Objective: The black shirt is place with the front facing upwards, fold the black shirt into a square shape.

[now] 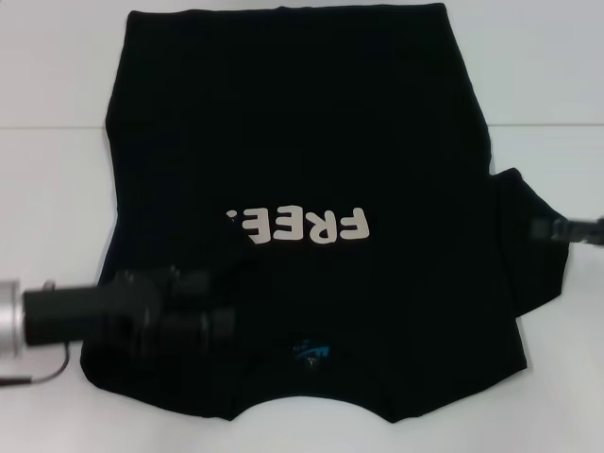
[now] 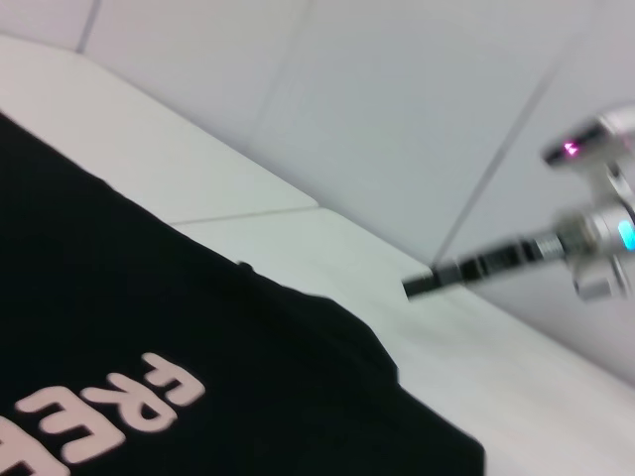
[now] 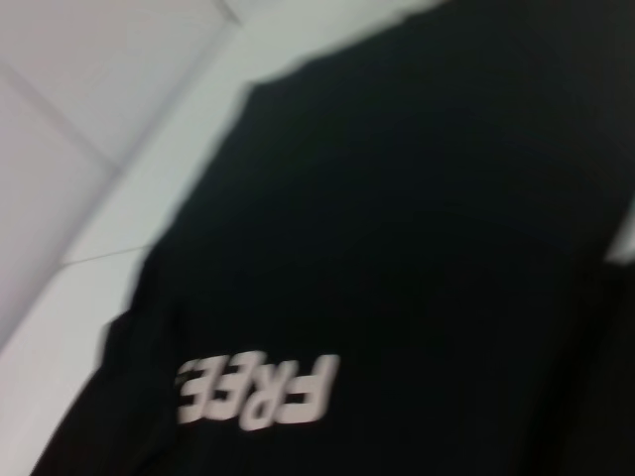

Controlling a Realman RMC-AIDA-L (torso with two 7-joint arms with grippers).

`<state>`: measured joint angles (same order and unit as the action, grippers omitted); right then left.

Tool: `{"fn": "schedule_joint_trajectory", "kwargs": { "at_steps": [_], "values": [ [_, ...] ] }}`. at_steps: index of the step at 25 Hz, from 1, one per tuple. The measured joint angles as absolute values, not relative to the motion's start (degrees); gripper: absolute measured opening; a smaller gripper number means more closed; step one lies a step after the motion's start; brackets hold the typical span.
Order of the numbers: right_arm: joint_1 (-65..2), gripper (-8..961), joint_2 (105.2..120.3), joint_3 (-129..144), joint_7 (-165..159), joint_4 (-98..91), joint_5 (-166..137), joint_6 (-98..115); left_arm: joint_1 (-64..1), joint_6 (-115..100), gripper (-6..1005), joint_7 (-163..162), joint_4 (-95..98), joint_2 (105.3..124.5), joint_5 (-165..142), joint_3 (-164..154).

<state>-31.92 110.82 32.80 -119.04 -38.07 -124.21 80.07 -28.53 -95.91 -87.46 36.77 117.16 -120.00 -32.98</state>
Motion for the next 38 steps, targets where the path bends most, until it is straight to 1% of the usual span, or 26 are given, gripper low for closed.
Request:
{"fn": "schedule_joint_trajectory", "kwargs": {
  "at_steps": [1,3,4,6,11,14,15,19,22,29,35,38],
  "values": [
    [-32.7,795,109.84,32.8,-124.3,-39.1,-126.6,80.4,-27.6,-96.9,892,-84.5,36.8,117.23,-120.1,-33.0],
    [-34.3,795,108.52,32.8,-133.8,-41.2,-131.8,81.2,-26.1,-98.6,892,-79.7,36.6,117.3,-120.1,-33.0],
    [-35.2,796,108.21,32.7,-138.1,-42.4,-134.7,81.7,-25.3,-99.5,892,-77.1,36.6,117.33,-120.0,-32.8],
    [-36.6,796,108.07,32.6,-143.9,-44.5,-140.0,82.2,-24.1,-100.3,892,-74.3,36.7,117.46,-119.7,-32.3],
    [-39.9,796,108.95,32.5,-148.3,-44.6,-147.8,80.7,-23.3,-100.3,893,-73.6,36.8,117.62,-119.5,-31.8],
    [-41.0,796,109.43,33.2,-148.5,-42.1,-148.1,77.9,-23.3,-100.3,893,-73.6,36.7,117.57,-119.7,-31.7],
    [-41.6,796,109.38,33.7,-148.6,-39.7,-148.8,75.6,-23.3,-100.4,893,-73.5,36.7,117.58,-119.7,-31.7],
    [-42.1,796,108.93,34.0,-148.7,-36.4,-149.7,72.7,-23.3,-100.8,893,-73.4,36.7,117.6,-119.7,-31.7],
    [-42.1,795,108.86,34.2,-148.7,-35.6,-149.7,70.9,-23.3,-100.7,893,-73.5,36.7,117.6,-119.8,-31.7],
    [-42.8,791,110.04,34.9,-148.2,-32.8,-149.8,67.6,-23.5,-100.5,892,-73.6,36.7,117.73,-119.6,-31.7],
    [-42.9,786,110.84,36.4,-148.2,-31.8,-149.8,65.2,-23.5,-100.7,892,-73.7,36.7,117.77,-119.5,-31.7],
    [-43.0,784,111.02,36.4,-148.1,-31.7,-149.8,65.0,-23.6,-100.7,892,-73.7,36.7,117.77,-119.5,-31.7]
  ]
}}
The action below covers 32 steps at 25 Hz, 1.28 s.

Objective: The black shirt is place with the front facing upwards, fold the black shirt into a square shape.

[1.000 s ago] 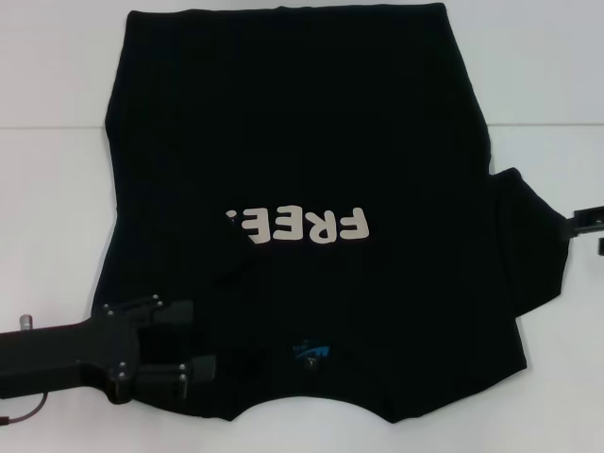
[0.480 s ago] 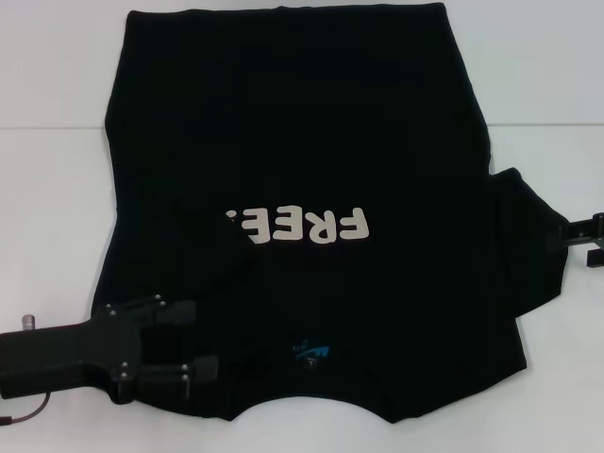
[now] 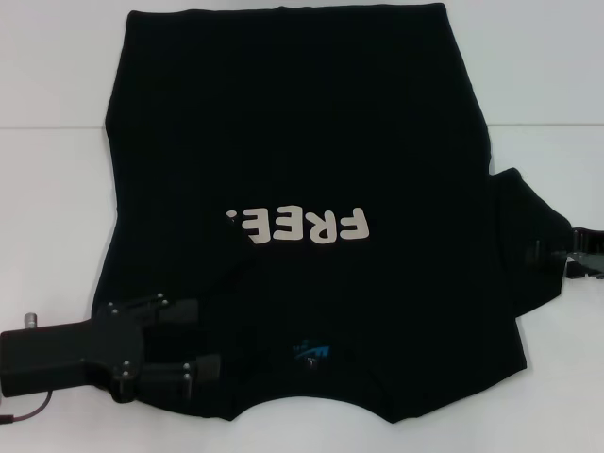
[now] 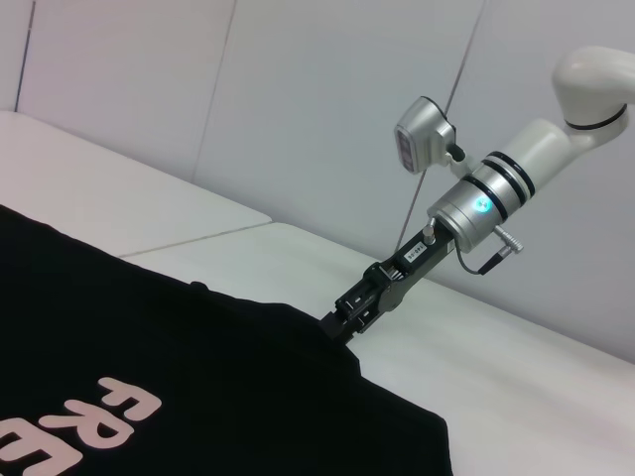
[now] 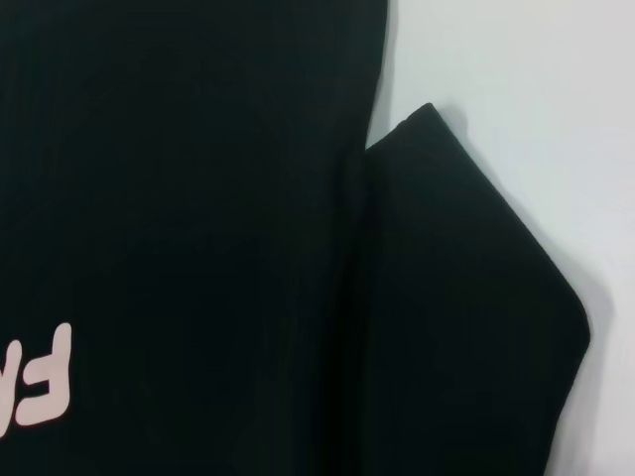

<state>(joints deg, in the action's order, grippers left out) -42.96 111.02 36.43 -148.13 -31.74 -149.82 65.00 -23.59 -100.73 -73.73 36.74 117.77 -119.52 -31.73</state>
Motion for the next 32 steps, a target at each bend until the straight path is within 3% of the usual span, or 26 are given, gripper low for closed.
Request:
{"fn": "schedule_joint_trajectory", "kwargs": {
  "at_steps": [21,26,32],
  "values": [
    [-43.8,768,111.97,37.1,-146.9,-32.4,-149.6,63.7,-23.8,-101.0,893,-73.9,36.7,117.86,-119.5,-31.7],
    [-43.7,549,111.88,37.4,-146.8,-32.7,-149.7,63.7,-23.8,-101.0,893,-73.9,36.7,117.86,-119.5,-31.7],
    [-43.9,367,111.92,38.1,-146.6,-32.6,-149.8,63.6,-23.8,-101.1,893,-73.9,36.7,117.83,-119.5,-31.7]
  ]
}}
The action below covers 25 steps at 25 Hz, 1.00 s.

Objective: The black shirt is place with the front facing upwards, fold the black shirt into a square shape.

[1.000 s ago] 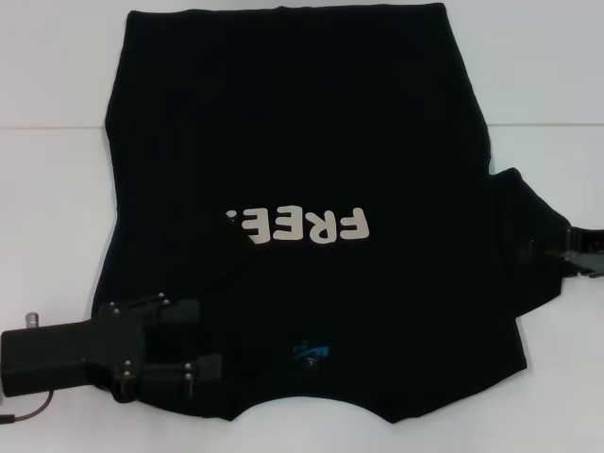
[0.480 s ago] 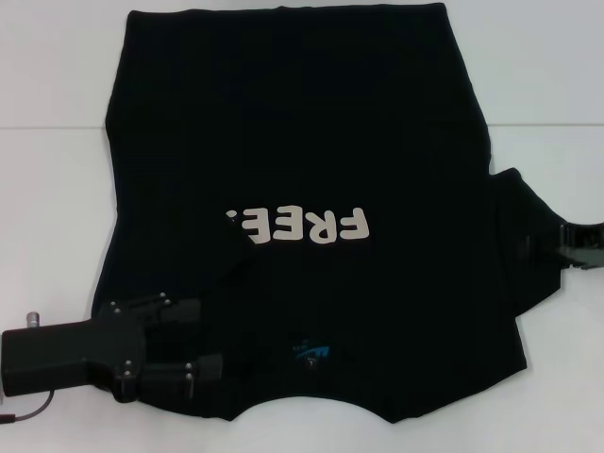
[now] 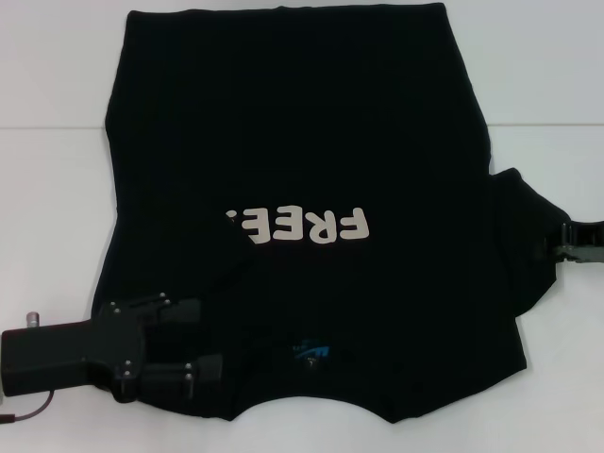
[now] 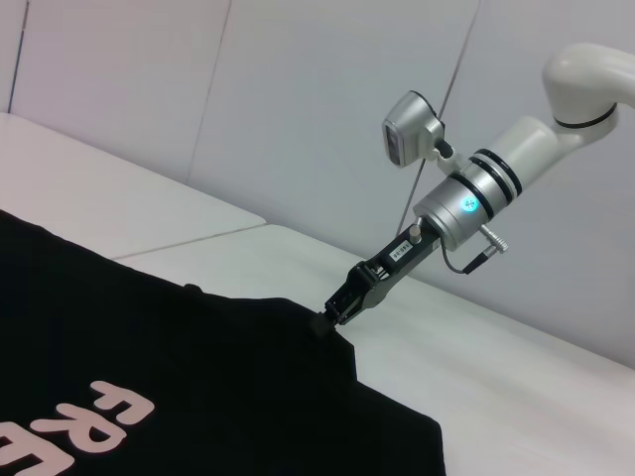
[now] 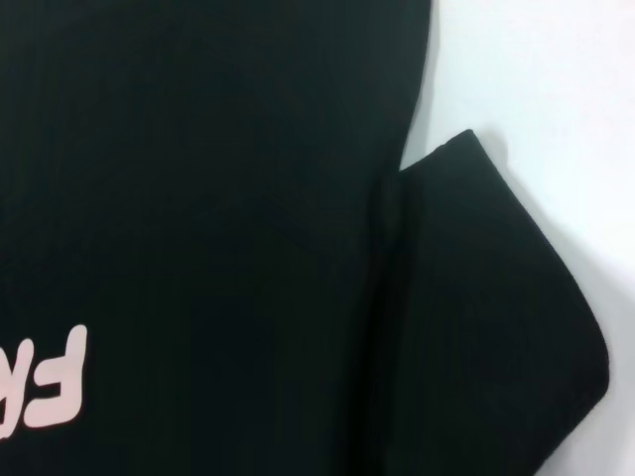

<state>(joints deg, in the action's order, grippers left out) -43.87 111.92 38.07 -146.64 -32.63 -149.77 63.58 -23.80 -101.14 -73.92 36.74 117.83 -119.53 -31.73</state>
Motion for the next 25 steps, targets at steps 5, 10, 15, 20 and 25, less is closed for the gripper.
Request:
{"fn": "schedule_joint_trajectory", "kwargs": {
  "at_steps": [5,10,15,20,25],
  "values": [
    [-44.0,190,111.95,38.7,-147.1,-32.6,-149.8,63.5,-23.8,-101.2,892,-73.9,36.7,117.69,-119.5,-31.7],
    [-44.2,49,111.97,38.6,-147.0,-32.7,-149.8,63.5,-23.8,-101.4,892,-73.9,36.7,117.68,-119.5,-31.0],
    [-43.1,17,111.82,37.7,-146.6,-35.0,-149.0,63.9,-23.7,-101.4,892,-73.9,36.7,117.68,-119.5,-30.7],
    [-39.4,29,111.7,36.9,-144.6,-39.7,-144.7,66.4,-23.6,-101.4,892,-73.9,36.7,117.65,-119.5,-30.3],
    [-37.1,41,111.14,36.5,-141.7,-41.3,-139.9,68.7,-23.7,-101.4,892,-74.5,36.7,117.57,-119.5,-30.3]
  ]
}}
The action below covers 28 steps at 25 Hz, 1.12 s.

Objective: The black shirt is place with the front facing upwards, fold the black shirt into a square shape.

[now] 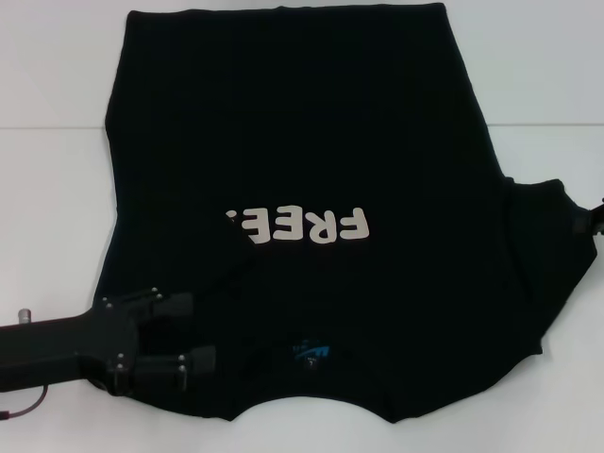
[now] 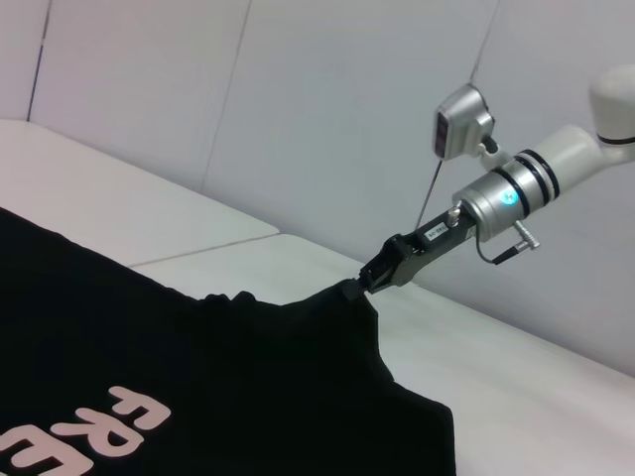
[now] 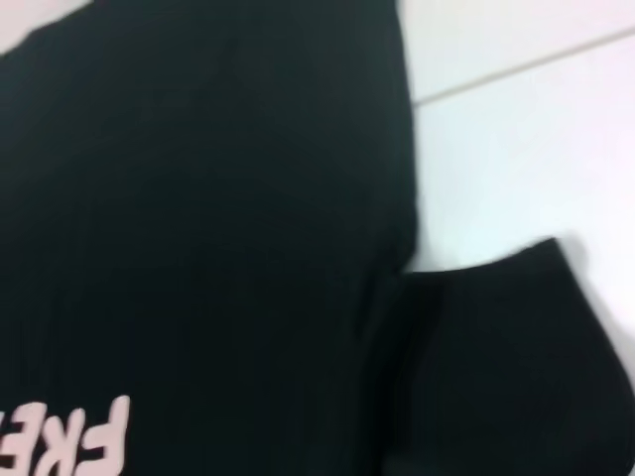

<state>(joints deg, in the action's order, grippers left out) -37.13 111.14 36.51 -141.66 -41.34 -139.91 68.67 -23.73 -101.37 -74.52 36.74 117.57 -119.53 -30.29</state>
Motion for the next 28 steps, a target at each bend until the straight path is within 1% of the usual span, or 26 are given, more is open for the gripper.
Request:
{"fn": "schedule_joint_trajectory", "kwargs": {
  "at_steps": [8,12,15,18,24,28],
  "values": [
    [-36.8,61,111.65,35.1,-139.8,-44.5,-139.3,69.6,-23.8,-101.3,893,-74.7,36.7,117.38,-119.5,-30.3],
    [-38.0,70,111.58,35.2,-139.0,-44.7,-139.3,70.2,-23.8,-101.3,893,-74.8,36.7,117.33,-119.5,-30.3],
    [-39.8,78,111.94,36.1,-137.6,-44.6,-139.3,70.8,-23.9,-101.3,893,-74.8,36.7,117.33,-119.5,-30.3],
    [-42.0,85,112.78,38.1,-136.3,-44.2,-139.4,71.8,-23.9,-101.3,893,-74.8,36.7,117.37,-119.5,-30.3],
    [-46.1,100,115.02,47.1,-136.0,-44.0,-139.7,71.4,-23.9,-101.3,892,-74.8,36.7,117.41,-119.6,-30.3],
    [-47.5,109,116.35,50.3,-136.6,-43.9,-139.7,71.0,-23.8,-101.2,892,-74.8,36.3,117.49,-119.7,-30.3]
  ]
}}
